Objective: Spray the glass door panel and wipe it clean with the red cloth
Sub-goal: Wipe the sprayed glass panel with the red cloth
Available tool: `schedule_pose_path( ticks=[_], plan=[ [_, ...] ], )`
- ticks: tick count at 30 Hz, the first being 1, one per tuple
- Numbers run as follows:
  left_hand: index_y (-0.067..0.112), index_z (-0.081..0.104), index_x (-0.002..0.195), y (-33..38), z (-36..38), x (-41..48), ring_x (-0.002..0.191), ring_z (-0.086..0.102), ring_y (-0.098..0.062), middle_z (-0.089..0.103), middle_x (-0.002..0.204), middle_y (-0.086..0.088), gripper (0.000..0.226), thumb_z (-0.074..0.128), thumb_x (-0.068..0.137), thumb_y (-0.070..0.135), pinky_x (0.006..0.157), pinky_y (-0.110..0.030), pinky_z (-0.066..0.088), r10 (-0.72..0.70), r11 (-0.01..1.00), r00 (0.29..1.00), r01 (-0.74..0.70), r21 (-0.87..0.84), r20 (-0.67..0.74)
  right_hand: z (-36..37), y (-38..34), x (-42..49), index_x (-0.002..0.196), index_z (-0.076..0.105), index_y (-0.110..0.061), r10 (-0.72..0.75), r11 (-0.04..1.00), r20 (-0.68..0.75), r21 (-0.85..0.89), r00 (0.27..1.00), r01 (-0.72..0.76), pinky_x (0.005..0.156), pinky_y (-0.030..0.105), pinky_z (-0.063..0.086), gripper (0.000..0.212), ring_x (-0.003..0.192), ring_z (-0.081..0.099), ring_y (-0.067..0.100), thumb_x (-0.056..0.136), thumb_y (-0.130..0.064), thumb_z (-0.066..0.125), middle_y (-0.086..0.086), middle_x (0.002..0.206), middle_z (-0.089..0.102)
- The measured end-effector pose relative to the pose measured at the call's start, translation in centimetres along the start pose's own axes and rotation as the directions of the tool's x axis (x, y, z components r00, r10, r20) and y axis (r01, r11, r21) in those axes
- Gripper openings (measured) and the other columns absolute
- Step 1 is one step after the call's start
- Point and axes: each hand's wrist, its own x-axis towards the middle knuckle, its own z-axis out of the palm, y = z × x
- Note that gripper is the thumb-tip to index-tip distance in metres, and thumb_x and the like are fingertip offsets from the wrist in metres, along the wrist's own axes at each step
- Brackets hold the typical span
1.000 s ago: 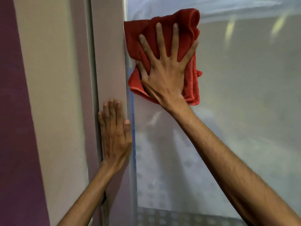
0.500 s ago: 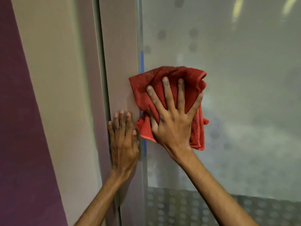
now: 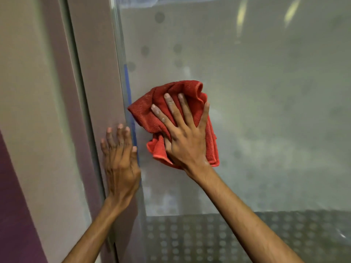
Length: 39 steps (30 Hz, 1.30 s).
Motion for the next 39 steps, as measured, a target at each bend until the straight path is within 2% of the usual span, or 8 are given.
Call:
schedule_pose_path(
  ticks=[12,16,20,24,26,33,38,39],
  plan=[
    [0.005,0.011,0.156,10.1,5.0,2.1,0.154,0.001,-0.031,0.007,0.165,-0.016,0.059,0.026,0.103,0.025,0.124,-0.046,-0.005,-0.099,0.994,0.993,0.096,0.053,0.062,-4.6,14.2,-2.1,0.154,0.033,-0.039,0.099,0.986,-0.034,-0.129,0.994,-0.103,0.117,0.072,0.004,0.062,0.155,0.015,0.025,0.095,-0.048,0.052,-0.001,0.165,0.025],
    [0.004,0.011,0.156,16.5,7.1,2.8,0.154,0.000,-0.025,0.010,0.165,-0.015,0.059,0.027,0.103,0.025,0.124,-0.044,-0.003,-0.040,0.998,0.998,0.038,0.052,0.052,-6.7,21.3,-4.3,0.154,0.033,-0.038,0.098,0.983,-0.048,-0.150,0.994,-0.104,0.117,0.072,0.003,0.069,0.155,0.014,0.026,0.092,-0.044,0.060,0.000,0.166,0.024],
    [0.004,0.010,0.157,22.9,9.1,3.5,0.154,0.000,-0.024,0.006,0.166,-0.011,0.058,0.025,0.104,0.024,0.126,-0.041,-0.003,-0.035,0.999,0.998,0.035,-0.003,0.043,-9.3,28.4,-6.3,0.153,0.035,-0.034,0.138,0.979,-0.065,-0.144,0.988,-0.146,0.115,0.074,0.005,0.062,0.154,0.016,0.029,0.093,-0.042,0.049,0.003,0.165,0.024],
    [0.004,0.009,0.157,28.1,10.8,3.6,0.155,-0.002,-0.023,0.003,0.166,-0.009,0.058,0.027,0.104,0.021,0.126,-0.042,-0.002,-0.020,0.999,0.998,0.023,-0.035,0.063,-11.9,35.7,-8.7,0.154,0.034,-0.028,0.213,0.965,-0.055,-0.142,0.976,-0.219,0.114,0.076,0.004,0.070,0.155,0.012,0.031,0.089,-0.029,0.061,0.005,0.166,0.019],
    [0.003,0.009,0.157,30.1,11.5,3.5,0.155,-0.002,-0.024,0.004,0.166,-0.009,0.058,0.027,0.104,0.020,0.126,-0.043,-0.001,-0.021,0.999,0.997,0.024,-0.042,0.077,-13.1,38.5,-9.6,0.153,0.037,-0.024,0.237,0.960,-0.048,-0.141,0.970,-0.241,0.113,0.077,0.005,0.063,0.155,0.011,0.032,0.092,-0.031,0.051,0.008,0.166,0.020],
    [0.004,0.010,0.156,35.6,12.9,1.8,0.154,-0.003,-0.020,0.000,0.165,-0.004,0.058,0.029,0.103,0.020,0.126,-0.042,-0.002,0.012,0.997,0.993,-0.003,-0.080,0.114,-15.8,43.7,-12.2,0.154,0.034,-0.017,0.370,0.921,-0.020,-0.124,0.929,-0.369,0.115,0.075,0.004,0.065,0.154,0.010,0.037,0.095,-0.042,0.036,0.012,0.166,0.018],
    [0.004,0.015,0.156,37.9,13.3,0.0,0.155,0.001,-0.021,0.007,0.166,-0.008,0.059,0.032,0.102,0.020,0.126,-0.040,-0.001,0.040,0.992,0.981,-0.017,-0.125,0.188,-14.2,45.4,-14.4,0.158,0.021,-0.027,0.471,0.868,-0.058,-0.146,0.880,-0.474,0.119,0.068,0.001,0.067,0.155,0.006,0.034,0.100,-0.037,0.053,0.009,0.168,0.012],
    [0.005,0.014,0.157,38.3,13.4,-0.5,0.155,0.002,-0.021,0.005,0.166,-0.007,0.060,0.033,0.102,0.019,0.126,-0.040,-0.001,0.057,0.990,0.977,-0.029,-0.141,0.204,-13.8,45.9,-15.1,0.159,0.018,-0.025,0.527,0.841,-0.026,-0.129,0.849,-0.526,0.120,0.067,0.000,0.069,0.155,0.004,0.034,0.101,-0.045,0.049,0.010,0.168,0.010]
  ],
)
